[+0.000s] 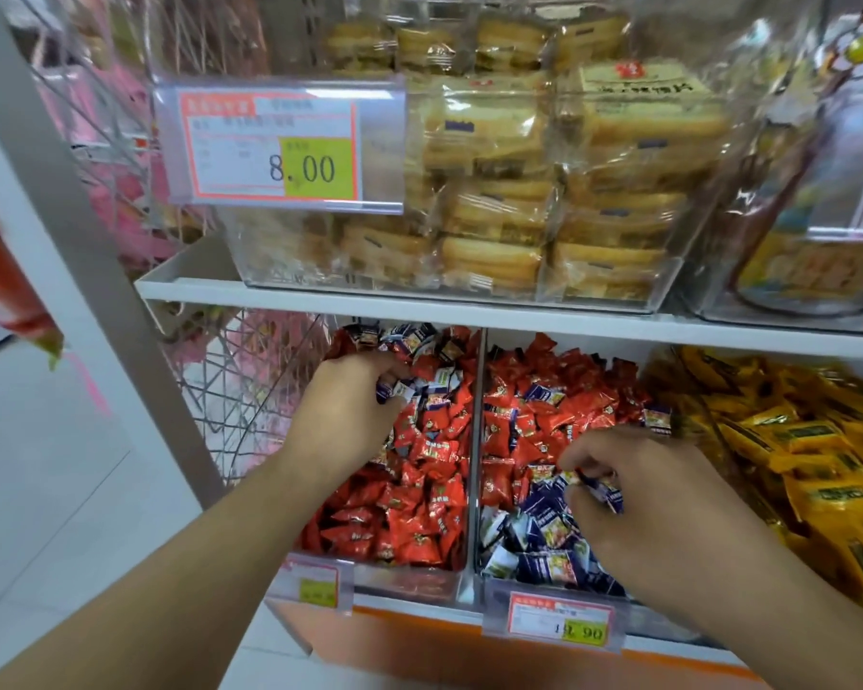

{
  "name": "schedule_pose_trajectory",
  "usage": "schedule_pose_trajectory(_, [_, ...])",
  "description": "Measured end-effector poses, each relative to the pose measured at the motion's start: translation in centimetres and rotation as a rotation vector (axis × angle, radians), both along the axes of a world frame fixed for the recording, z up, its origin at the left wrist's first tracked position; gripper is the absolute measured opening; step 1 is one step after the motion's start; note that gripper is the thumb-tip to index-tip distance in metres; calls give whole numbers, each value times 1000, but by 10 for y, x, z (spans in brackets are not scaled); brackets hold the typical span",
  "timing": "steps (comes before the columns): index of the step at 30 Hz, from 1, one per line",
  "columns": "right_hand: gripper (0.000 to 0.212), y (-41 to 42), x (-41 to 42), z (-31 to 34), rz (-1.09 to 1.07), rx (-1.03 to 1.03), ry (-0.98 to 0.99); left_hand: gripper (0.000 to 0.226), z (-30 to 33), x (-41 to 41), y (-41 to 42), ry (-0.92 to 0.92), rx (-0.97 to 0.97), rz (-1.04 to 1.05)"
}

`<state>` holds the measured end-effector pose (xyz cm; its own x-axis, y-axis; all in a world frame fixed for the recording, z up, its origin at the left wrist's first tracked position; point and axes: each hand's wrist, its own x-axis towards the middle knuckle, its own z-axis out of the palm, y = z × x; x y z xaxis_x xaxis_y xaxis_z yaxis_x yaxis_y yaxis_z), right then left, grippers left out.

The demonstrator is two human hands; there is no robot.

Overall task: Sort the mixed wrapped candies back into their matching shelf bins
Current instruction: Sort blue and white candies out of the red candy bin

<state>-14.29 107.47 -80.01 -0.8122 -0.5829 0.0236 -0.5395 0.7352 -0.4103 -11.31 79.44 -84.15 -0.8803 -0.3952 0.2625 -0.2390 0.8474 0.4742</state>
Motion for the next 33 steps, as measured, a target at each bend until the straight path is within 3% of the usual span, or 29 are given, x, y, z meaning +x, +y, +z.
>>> schedule_pose_trajectory(9, [18,3,6,4,-15,-11,-24,21,18,33,3,119,174,91])
schedule_pose_trajectory(12, [22,0,7,5,1,-50,-31,21,30,41,18,133,319,97])
schedule_pose_trajectory(16, [36,-3,10,6,32,-270,-120,22,45,44,61,186,634,-74])
schedule_pose_trajectory(18, [42,-2,12,9,25,-397,-167,21,50,44,86,164,715,-166])
schedule_pose_trajectory(20, [34,1,13,13,5,-436,-143,21,52,43,107,100,743,-236])
schedule_pose_trajectory(24, [20,16,5,14,-98,-330,17,21,44,40,121,33,623,-245])
schedule_pose_trajectory(27, [13,27,-2,14,-138,-126,-34,22,43,42,115,48,488,-234])
schedule_pose_trajectory(30, [32,29,-4,13,-134,13,-59,34,46,46,113,-11,280,-337])
schedule_pose_trajectory(33, [25,24,-3,13,-129,-13,-65,30,46,33,100,80,135,-273])
